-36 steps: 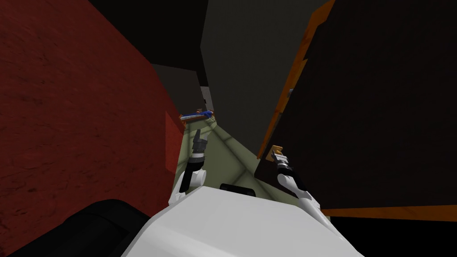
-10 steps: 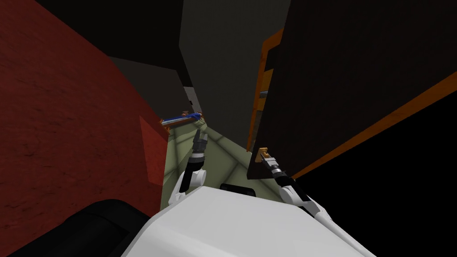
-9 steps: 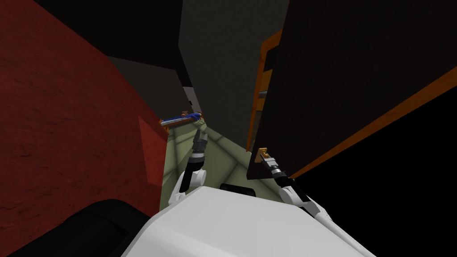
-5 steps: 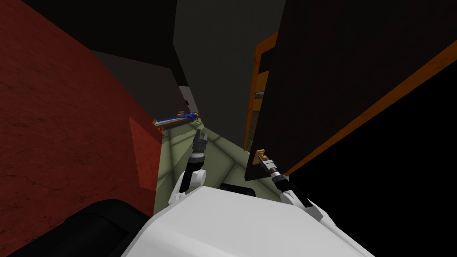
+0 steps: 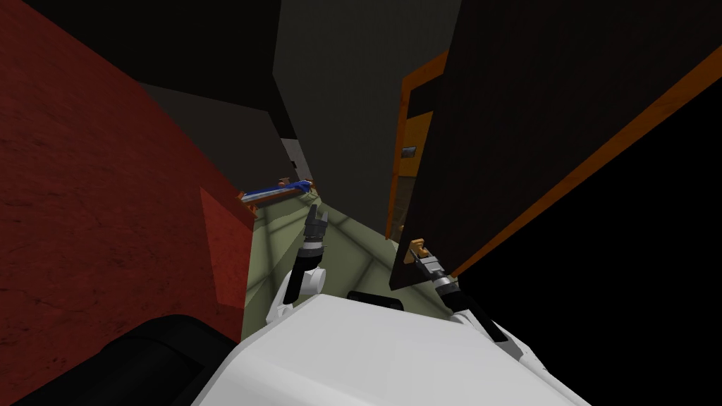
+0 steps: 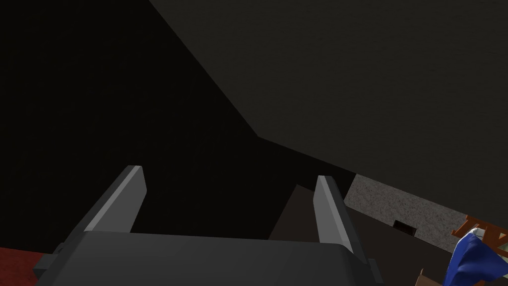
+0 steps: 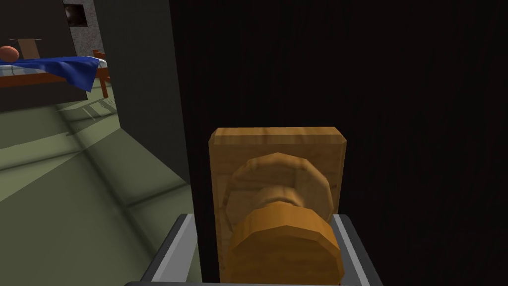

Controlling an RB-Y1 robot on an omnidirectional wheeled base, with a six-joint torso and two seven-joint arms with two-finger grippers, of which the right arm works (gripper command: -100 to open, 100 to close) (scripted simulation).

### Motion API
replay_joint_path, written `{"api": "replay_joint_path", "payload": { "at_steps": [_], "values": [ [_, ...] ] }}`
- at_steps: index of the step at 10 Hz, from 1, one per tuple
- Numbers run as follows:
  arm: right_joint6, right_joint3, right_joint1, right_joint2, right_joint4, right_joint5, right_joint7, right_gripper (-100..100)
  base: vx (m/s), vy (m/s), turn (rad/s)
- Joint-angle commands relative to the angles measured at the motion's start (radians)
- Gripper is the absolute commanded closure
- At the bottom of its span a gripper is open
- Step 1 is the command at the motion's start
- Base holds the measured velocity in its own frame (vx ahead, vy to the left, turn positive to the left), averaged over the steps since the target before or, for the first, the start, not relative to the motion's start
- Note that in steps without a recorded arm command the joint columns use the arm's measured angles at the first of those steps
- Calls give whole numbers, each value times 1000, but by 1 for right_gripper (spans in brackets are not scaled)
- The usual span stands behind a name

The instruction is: Pull the door open

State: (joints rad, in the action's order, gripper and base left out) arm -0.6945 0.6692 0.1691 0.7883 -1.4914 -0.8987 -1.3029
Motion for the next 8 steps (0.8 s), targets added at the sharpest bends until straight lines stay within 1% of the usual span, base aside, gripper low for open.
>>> {"api": "replay_joint_path", "payload": {
  "at_steps": [1,2,3,4,5,6,8],
  "values": [
    [-39,33,22,3,11,17,-12,100,12,111,-8],
    [-66,44,32,11,21,26,-20,100,24,95,-30],
    [-66,44,32,11,21,26,-20,100,30,54,-21],
    [-95,56,41,20,31,34,-29,100,29,34,-6],
    [-95,56,41,20,31,34,-29,100,15,21,-18],
    [-127,68,52,29,43,44,-38,100,19,33,-9],
    [-127,68,52,29,43,44,-38,100,11,37,-8]
  ]
}}
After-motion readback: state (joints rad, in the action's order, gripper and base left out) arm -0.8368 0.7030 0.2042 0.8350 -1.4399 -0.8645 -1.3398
